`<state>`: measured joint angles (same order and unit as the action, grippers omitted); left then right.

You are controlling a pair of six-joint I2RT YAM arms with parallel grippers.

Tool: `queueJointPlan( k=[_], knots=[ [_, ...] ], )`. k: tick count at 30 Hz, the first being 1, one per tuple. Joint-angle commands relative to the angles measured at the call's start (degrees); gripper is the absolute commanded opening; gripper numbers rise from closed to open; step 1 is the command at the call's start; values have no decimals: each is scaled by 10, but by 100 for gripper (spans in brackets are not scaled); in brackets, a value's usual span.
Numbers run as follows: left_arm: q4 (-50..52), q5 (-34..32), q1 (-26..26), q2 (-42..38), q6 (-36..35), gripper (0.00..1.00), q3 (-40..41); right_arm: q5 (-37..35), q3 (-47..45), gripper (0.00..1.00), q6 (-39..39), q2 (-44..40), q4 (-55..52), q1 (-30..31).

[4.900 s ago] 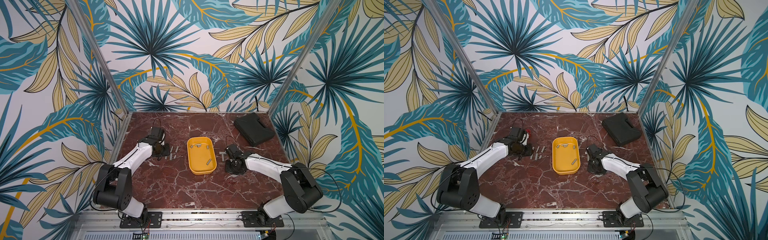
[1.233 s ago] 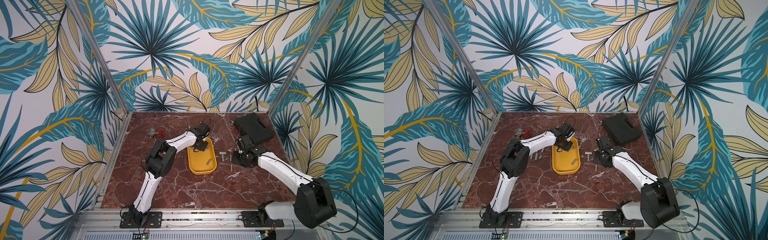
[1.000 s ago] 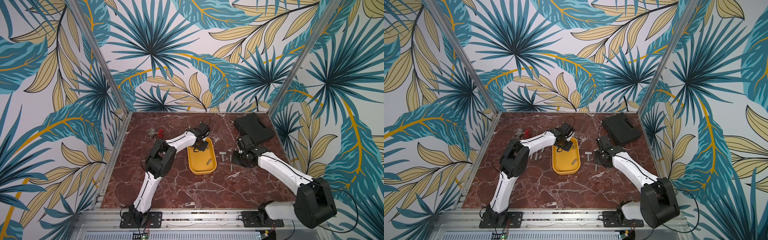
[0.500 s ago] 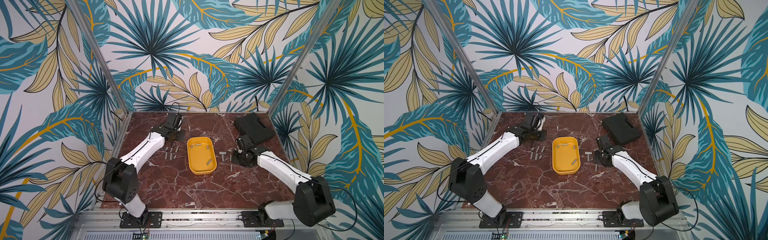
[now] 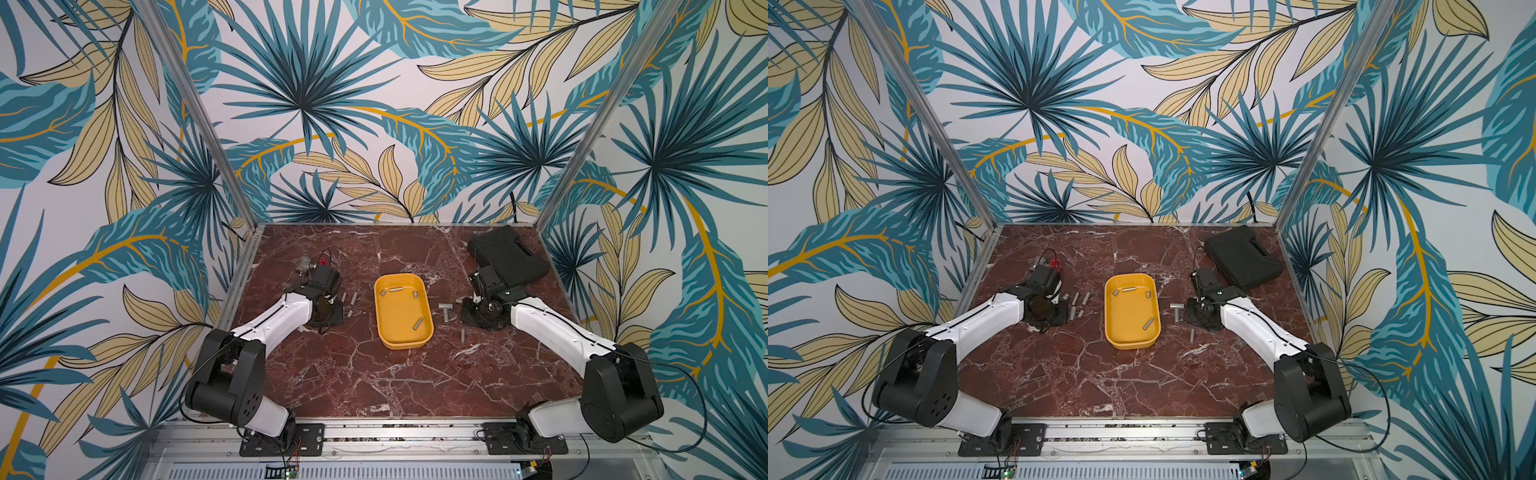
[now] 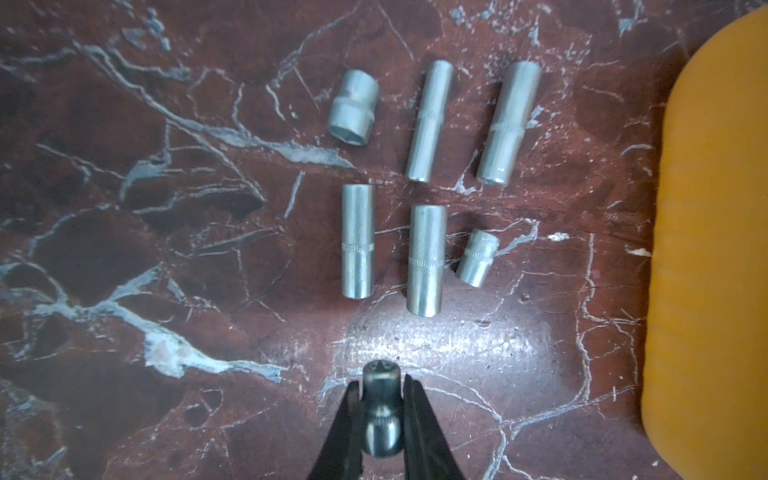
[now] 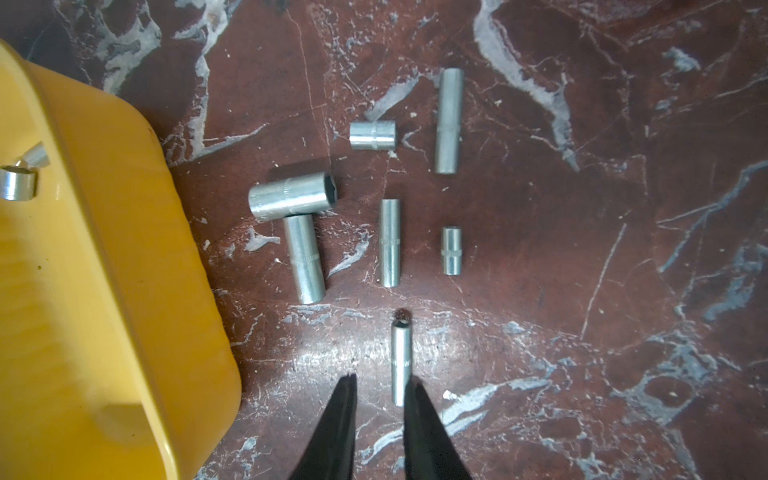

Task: Take out the socket from the storage box
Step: Place the socket head at the center of the board.

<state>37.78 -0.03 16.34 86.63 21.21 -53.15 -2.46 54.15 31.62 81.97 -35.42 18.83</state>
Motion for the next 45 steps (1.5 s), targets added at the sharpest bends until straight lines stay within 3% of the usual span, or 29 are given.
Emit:
queueJointPlan(
  k=[1, 15, 33, 41, 45],
  knots=[
    [-15, 5, -6, 11, 12, 15, 28, 6, 6, 23, -8, 6, 2, -2],
    [-10, 17, -9, 61, 22, 16, 17, -1, 3, 23, -5, -1, 1, -1],
    [-9, 5, -12, 72, 36, 26, 18, 1, 10, 26, -12, 0, -4, -2],
    [-12, -9, -10, 31, 34, 32, 8, 21, 73, 34, -64, 12, -28, 10],
    [-10, -15, -10, -13, 32, 34, -14, 40, 131, 37, -133, 43, -28, 39]
  ],
)
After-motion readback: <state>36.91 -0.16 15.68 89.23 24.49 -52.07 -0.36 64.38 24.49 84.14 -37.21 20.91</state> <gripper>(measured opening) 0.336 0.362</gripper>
